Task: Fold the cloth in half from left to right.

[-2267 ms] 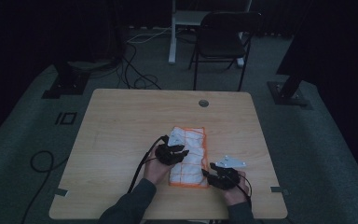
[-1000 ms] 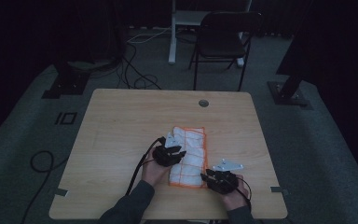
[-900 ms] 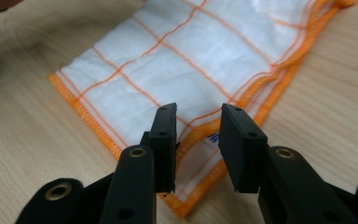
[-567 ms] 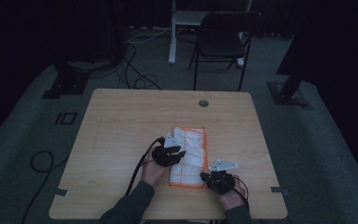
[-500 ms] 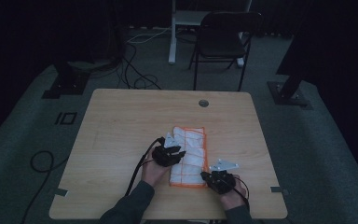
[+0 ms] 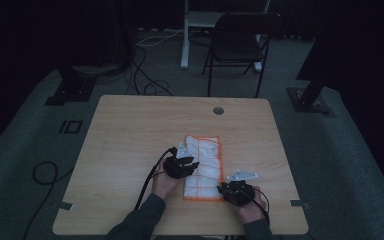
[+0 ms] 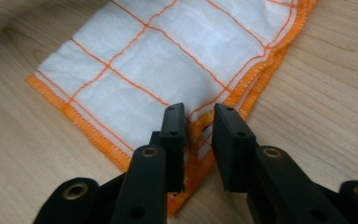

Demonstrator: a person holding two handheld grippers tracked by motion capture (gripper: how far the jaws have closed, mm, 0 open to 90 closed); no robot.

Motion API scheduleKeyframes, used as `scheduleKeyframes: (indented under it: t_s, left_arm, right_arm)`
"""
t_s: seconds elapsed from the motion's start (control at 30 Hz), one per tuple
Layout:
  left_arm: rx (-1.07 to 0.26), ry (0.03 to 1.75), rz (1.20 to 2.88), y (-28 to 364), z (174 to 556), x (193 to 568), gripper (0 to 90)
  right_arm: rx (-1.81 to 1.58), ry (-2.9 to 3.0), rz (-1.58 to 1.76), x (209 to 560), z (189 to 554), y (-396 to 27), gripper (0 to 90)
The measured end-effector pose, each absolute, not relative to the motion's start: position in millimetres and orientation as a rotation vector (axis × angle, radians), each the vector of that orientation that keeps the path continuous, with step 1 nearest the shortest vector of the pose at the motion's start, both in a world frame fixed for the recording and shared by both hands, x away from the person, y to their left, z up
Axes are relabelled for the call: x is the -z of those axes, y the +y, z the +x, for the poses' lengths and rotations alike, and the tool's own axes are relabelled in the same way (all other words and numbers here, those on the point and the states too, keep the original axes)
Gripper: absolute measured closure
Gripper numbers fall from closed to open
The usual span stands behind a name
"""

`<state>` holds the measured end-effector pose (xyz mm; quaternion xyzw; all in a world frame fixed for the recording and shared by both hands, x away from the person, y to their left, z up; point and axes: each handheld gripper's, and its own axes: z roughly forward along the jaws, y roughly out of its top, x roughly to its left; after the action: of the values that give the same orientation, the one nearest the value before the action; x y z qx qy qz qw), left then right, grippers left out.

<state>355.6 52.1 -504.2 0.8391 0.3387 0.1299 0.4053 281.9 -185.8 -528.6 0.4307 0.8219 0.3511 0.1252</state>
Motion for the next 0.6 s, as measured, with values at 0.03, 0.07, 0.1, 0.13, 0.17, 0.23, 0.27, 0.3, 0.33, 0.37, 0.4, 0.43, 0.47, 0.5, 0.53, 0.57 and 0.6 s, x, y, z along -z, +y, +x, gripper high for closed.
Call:
scheduleKeyframes:
  t_s: [0.03, 0.07, 0.1, 0.13, 0.17, 0.23, 0.27, 0.3, 0.33, 0.37, 0.4, 0.43, 0.47, 0.5, 0.53, 0.57, 0.6]
  left_arm:
    - [-0.326, 0.86, 2.114, 51.7, 355.5, 504.5, 68.0]
    - [-0.326, 0.86, 2.114, 51.7, 355.4, 504.5, 68.0]
    - [-0.329, 0.857, 2.115, 52.0, 355.4, 504.4, 68.0]
    - [-0.329, 0.855, 2.116, 52.4, 355.4, 504.3, 68.0]
    - [-0.329, 0.857, 2.117, 52.5, 355.5, 504.3, 68.0]
    - [-0.329, 0.861, 2.115, 52.4, 355.7, 504.6, 68.0]
    - [-0.33, 0.861, 2.117, 52.6, 355.8, 504.6, 68.0]
    - [-0.333, 0.857, 2.123, 53.3, 355.9, 504.5, 68.0]
    - [-0.333, 0.857, 2.123, 53.4, 355.9, 504.5, 68.0]
    - [-0.336, 0.859, 2.122, 53.6, 355.9, 504.6, 68.0]
    - [-0.34, 0.857, 2.125, 53.9, 355.9, 504.5, 68.0]
    - [-0.343, 0.857, 2.126, 54.0, 355.8, 504.4, 68.0]
    - [-0.343, 0.858, 2.127, 54.2, 355.8, 504.4, 68.0]
    - [-0.344, 0.858, 2.127, 54.4, 355.8, 504.4, 68.0]
    - [-0.344, 0.86, 2.121, 54.3, 355.6, 504.5, 68.0]
    - [-0.343, 0.858, 2.122, 54.6, 355.5, 504.4, 68.0]
    - [-0.343, 0.857, 2.122, 54.8, 355.4, 504.4, 68.0]
  right_arm:
    - [-1.02, 2.392, 1.255, 529.1, 283.0, -185.7, 70.5]
    - [-1.029, 2.388, 1.249, 529.5, 285.4, -185.8, 69.0]
    - [-1.041, 2.379, 1.243, 528.3, 286.7, -186.0, 67.3]
    - [-1.05, 2.371, 1.237, 527.0, 287.9, -186.5, 66.6]
    - [-1.063, 2.36, 1.231, 524.7, 289.4, -187.1, 65.9]
    - [-1.087, 2.335, 1.219, 520.6, 293.0, -188.4, 65.8]
    - [-1.09, 2.323, 1.215, 518.9, 295.3, -188.9, 66.3]
    - [-1.092, 2.31, 1.21, 517.5, 297.6, -189.1, 66.5]
    - [-1.098, 2.297, 1.203, 515.8, 300.8, -189.6, 66.6]
    - [-1.099, 2.289, 1.202, 514.7, 302.7, -189.8, 66.8]
    - [-1.103, 2.278, 1.193, 513.1, 305.9, -190.2, 67.1]
    - [-1.11, 2.267, 1.182, 511.8, 308.5, -190.5, 67.5]
    - [-1.114, 2.258, 1.178, 510.9, 310.4, -190.5, 68.1]
    - [-1.128, 2.251, 1.157, 509.5, 314.4, -190.9, 69.1]
    - [-1.146, 2.243, 1.136, 508.7, 317.7, -191.5, 71.3]
    - [-1.151, 2.237, 1.132, 508.1, 321.9, -192.2, 72.7]
    - [-1.15, 2.235, 1.129, 507.3, 326.0, -192.6, 73.7]
